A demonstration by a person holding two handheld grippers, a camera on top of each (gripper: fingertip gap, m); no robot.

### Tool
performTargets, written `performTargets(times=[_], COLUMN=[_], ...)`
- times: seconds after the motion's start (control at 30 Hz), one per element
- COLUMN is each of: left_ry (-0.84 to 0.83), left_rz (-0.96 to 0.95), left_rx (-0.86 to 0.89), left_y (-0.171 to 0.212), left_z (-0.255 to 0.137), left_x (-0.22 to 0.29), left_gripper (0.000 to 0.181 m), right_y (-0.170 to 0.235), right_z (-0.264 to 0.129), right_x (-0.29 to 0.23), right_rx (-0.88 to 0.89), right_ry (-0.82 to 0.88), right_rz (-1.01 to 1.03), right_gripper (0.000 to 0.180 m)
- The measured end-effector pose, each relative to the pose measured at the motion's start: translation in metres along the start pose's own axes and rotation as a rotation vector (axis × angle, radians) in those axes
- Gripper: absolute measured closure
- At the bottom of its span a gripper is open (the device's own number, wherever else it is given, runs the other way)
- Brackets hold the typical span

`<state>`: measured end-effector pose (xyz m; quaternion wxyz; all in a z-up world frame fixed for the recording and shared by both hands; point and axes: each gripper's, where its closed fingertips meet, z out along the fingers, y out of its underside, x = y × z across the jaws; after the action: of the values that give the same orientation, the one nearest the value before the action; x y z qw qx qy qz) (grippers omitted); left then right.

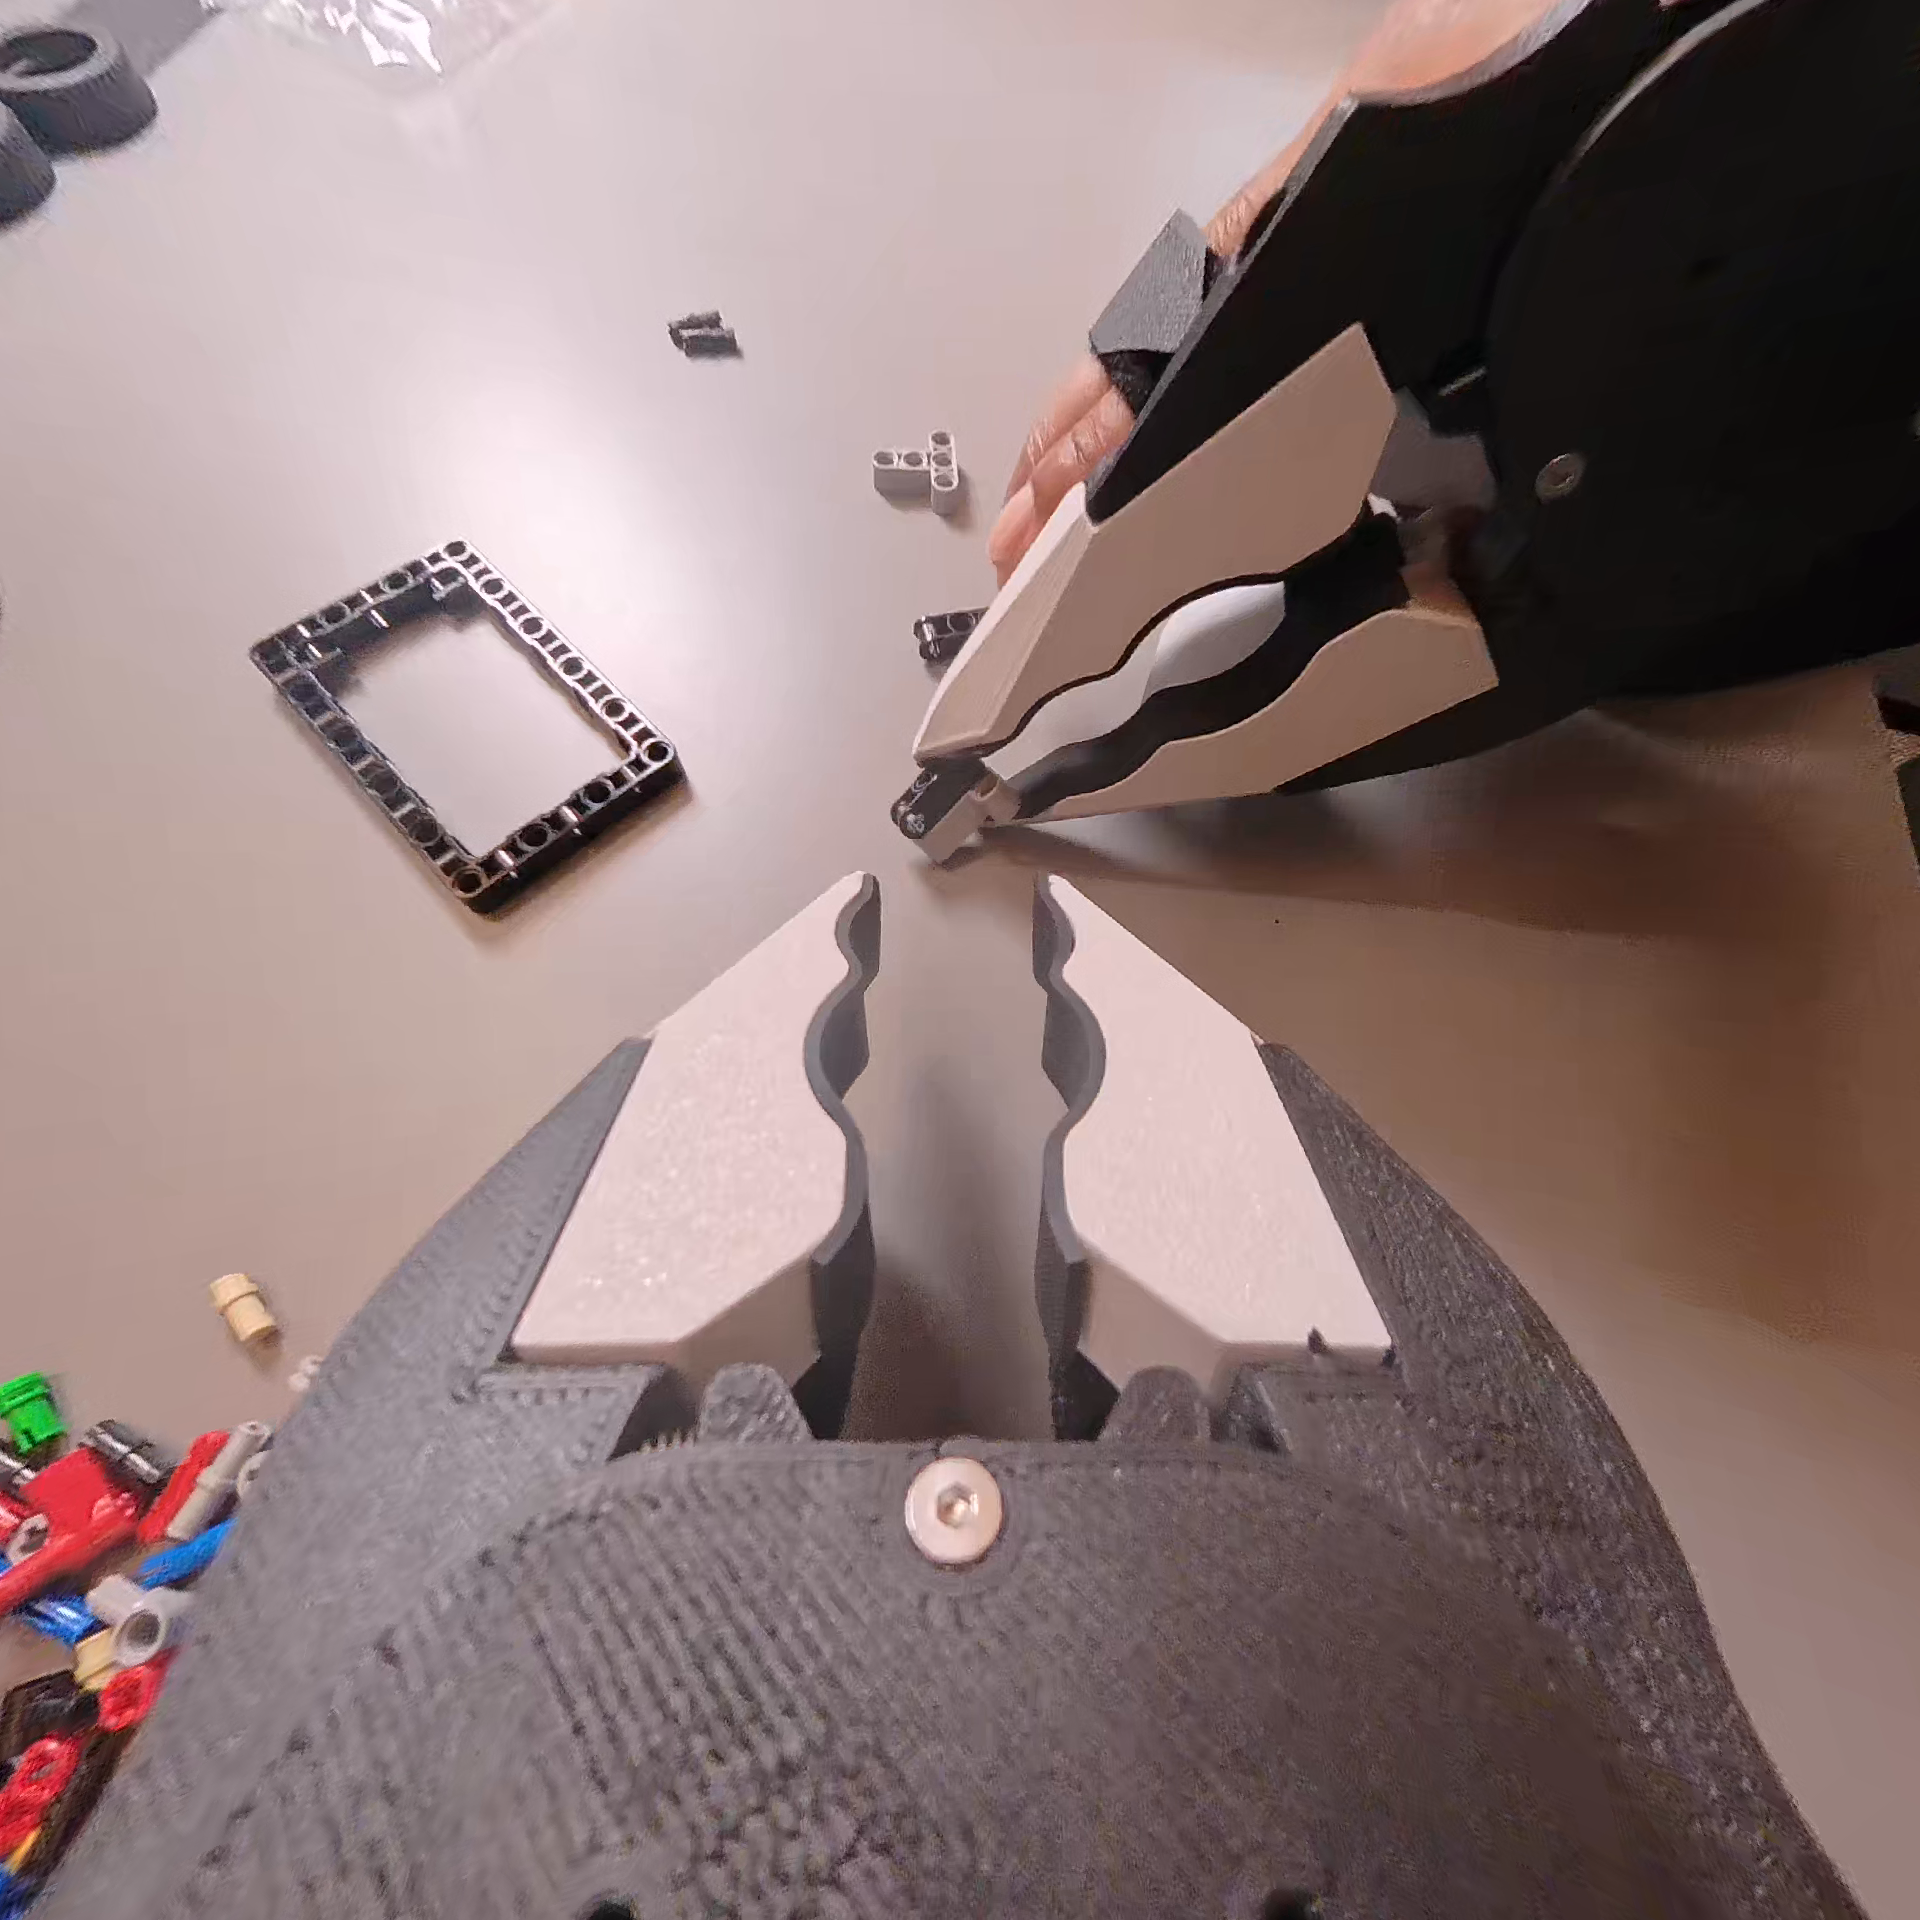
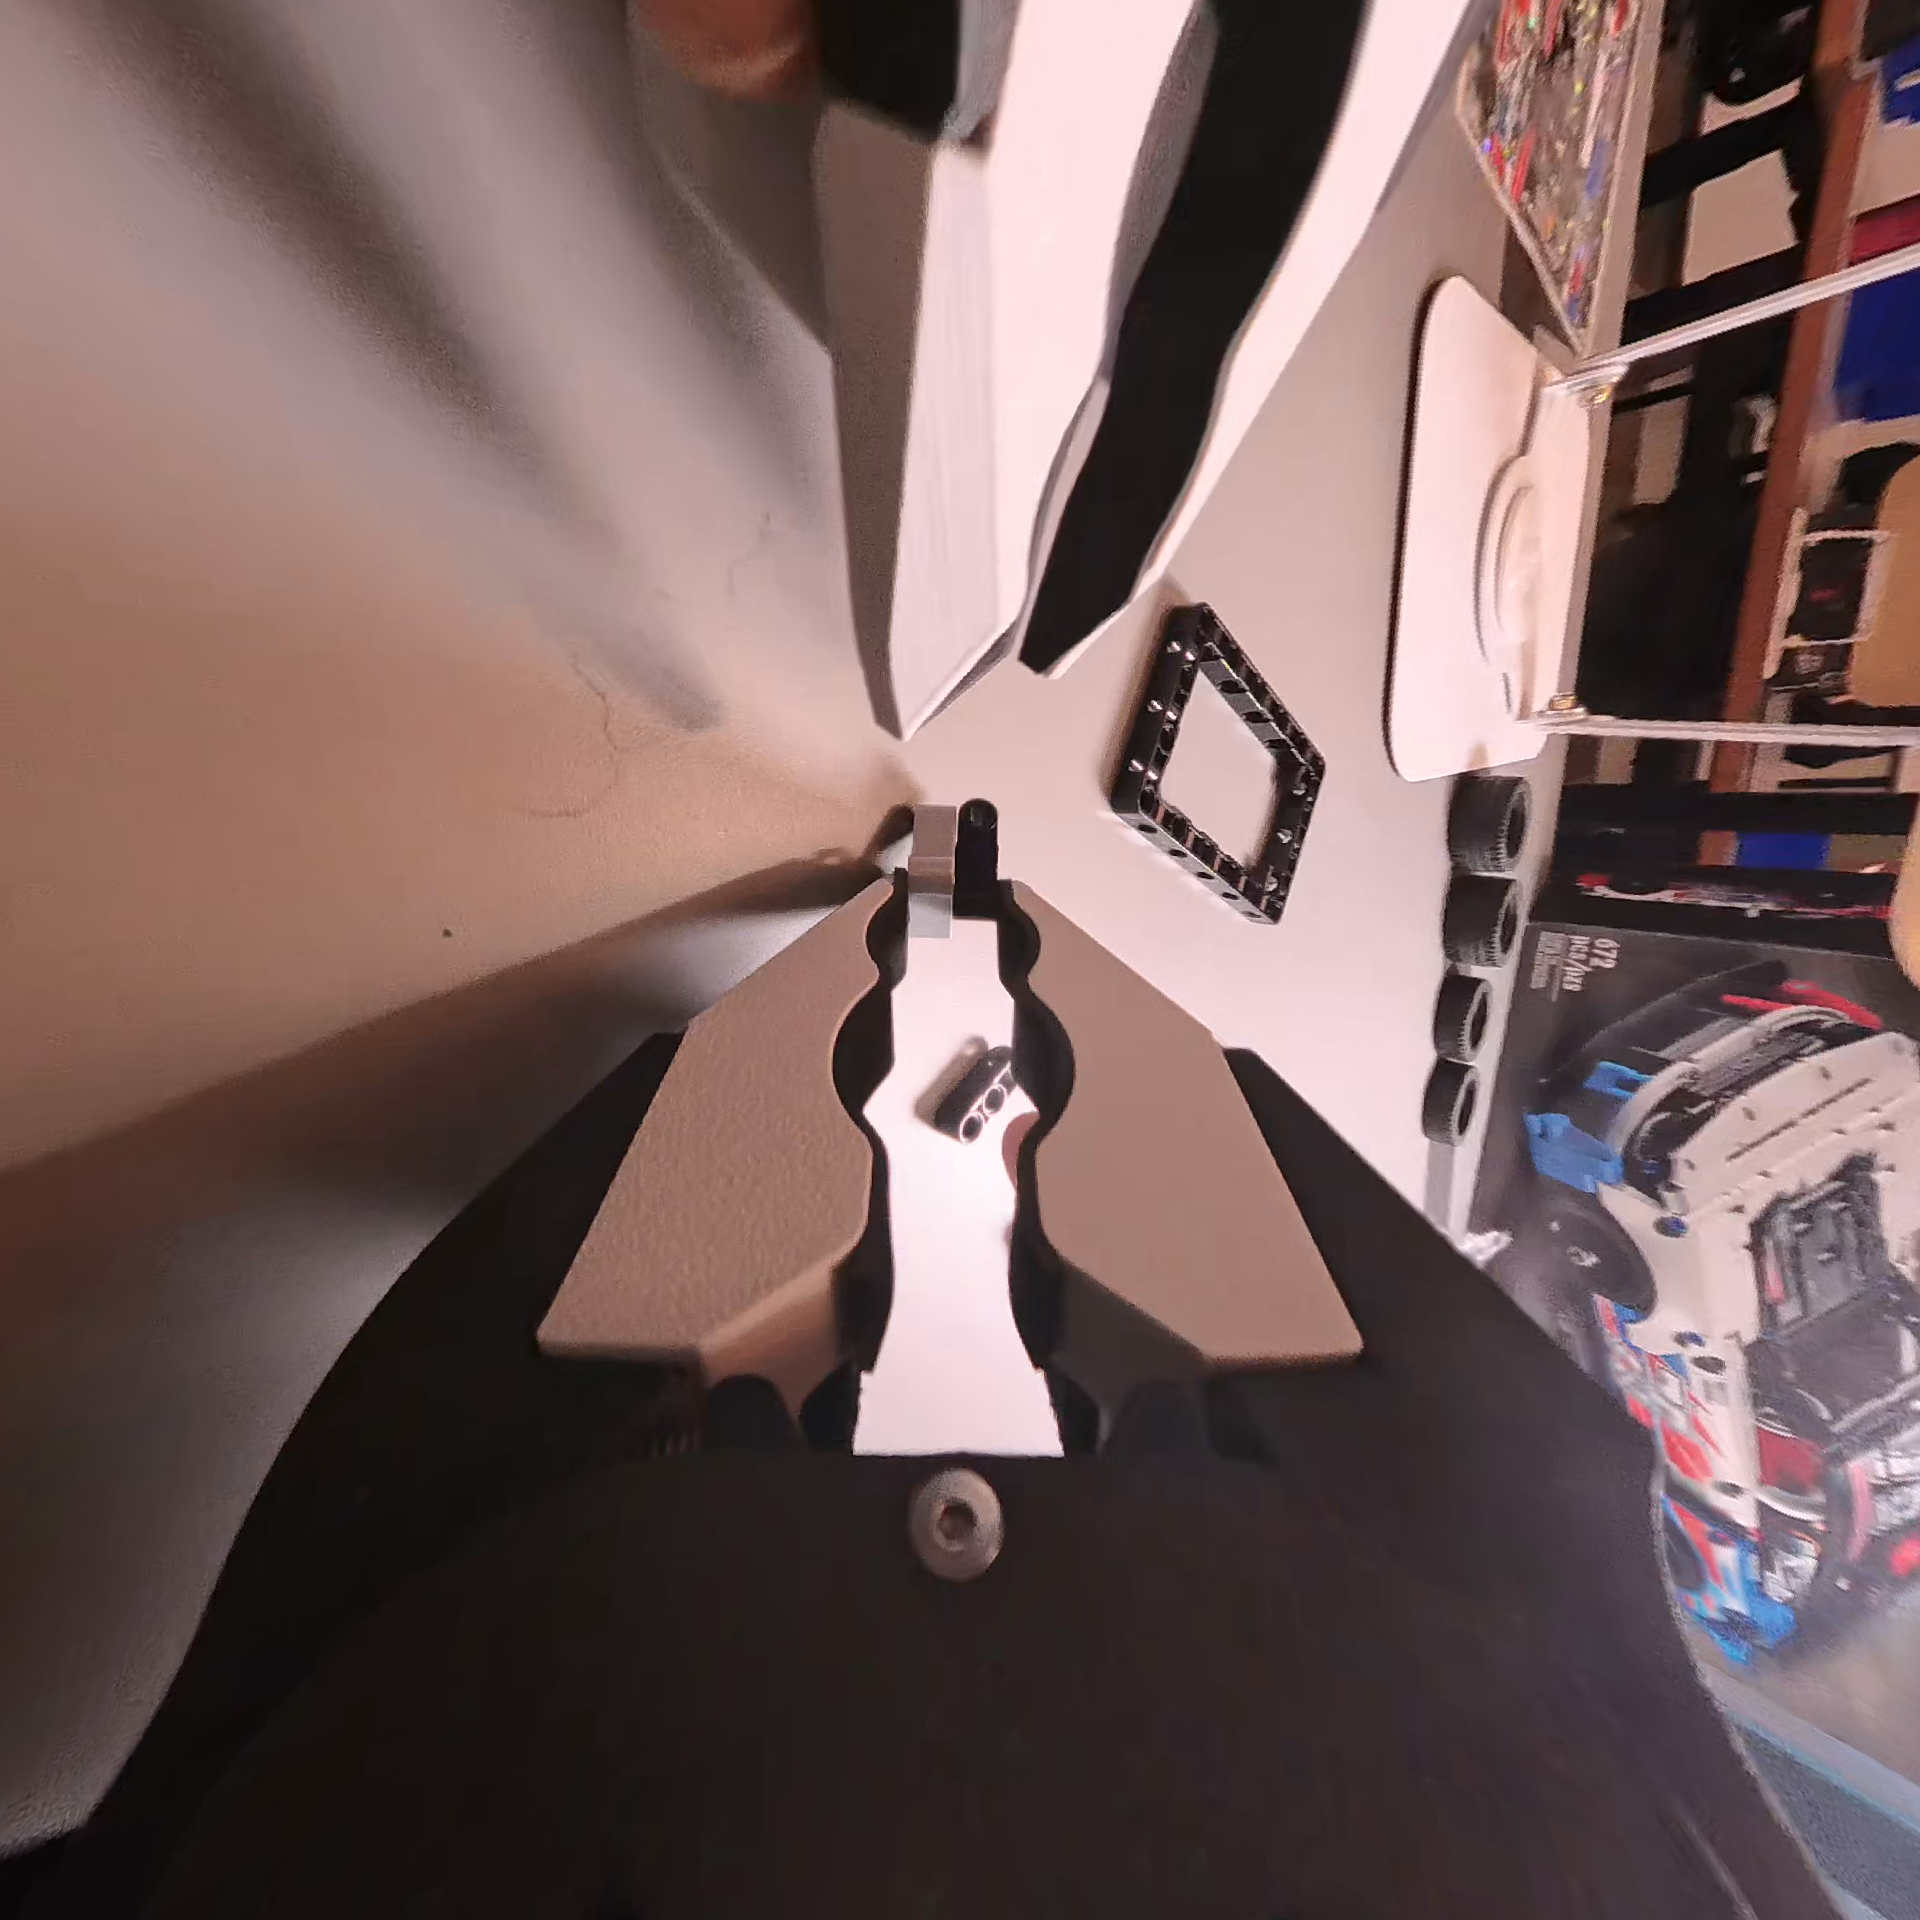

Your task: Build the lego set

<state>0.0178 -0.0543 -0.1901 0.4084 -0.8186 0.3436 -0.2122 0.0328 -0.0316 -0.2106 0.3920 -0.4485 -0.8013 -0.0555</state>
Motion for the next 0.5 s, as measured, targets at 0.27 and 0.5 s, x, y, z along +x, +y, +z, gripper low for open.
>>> performTargets(times=[0.27,0.5], left_ry=[-0.014,-0.03], left_rz=[0.024,0.056], left_rx=[-0.068,-0.08], left_y=[0.011,0.014], left_z=[0.011,0.007], left_x=[0.002,0.001], left_gripper=[0.152,0.153], right_y=[-0.013,-0.012], right_z=[-0.01,-0.033], right_x=[-0.013,-0.022], right_rx=[0.071,0.232], right_ry=[-0.072,-0.266], right_rz=[0.058,0.317], right_gripper=[0.158,0.14])
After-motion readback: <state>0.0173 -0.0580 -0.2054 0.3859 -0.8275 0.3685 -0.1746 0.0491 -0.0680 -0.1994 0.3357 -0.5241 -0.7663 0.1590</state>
